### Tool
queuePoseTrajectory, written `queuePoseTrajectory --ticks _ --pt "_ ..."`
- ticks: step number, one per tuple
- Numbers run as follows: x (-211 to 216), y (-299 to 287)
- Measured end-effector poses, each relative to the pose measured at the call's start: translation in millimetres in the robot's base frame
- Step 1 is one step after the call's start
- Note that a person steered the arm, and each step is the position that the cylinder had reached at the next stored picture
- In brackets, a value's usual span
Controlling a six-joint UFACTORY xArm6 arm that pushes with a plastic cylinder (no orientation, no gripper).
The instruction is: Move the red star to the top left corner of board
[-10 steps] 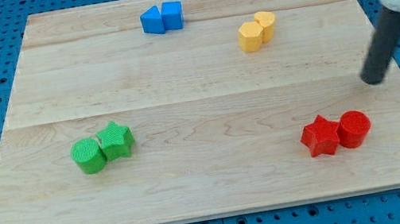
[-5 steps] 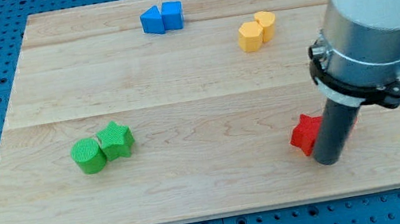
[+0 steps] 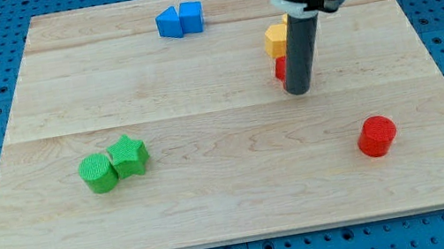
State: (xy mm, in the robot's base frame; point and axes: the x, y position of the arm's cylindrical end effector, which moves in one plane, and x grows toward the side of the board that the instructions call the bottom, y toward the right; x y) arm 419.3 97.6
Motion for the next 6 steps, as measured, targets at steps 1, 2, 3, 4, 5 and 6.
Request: queuePoseTrajectory --ticks 1,2,3,4,5,6 --pt "-10 -2" --pt "-13 49" --pt "-40 25" --pt "-74 34" --pt "-97 -10" --pt "-97 -49"
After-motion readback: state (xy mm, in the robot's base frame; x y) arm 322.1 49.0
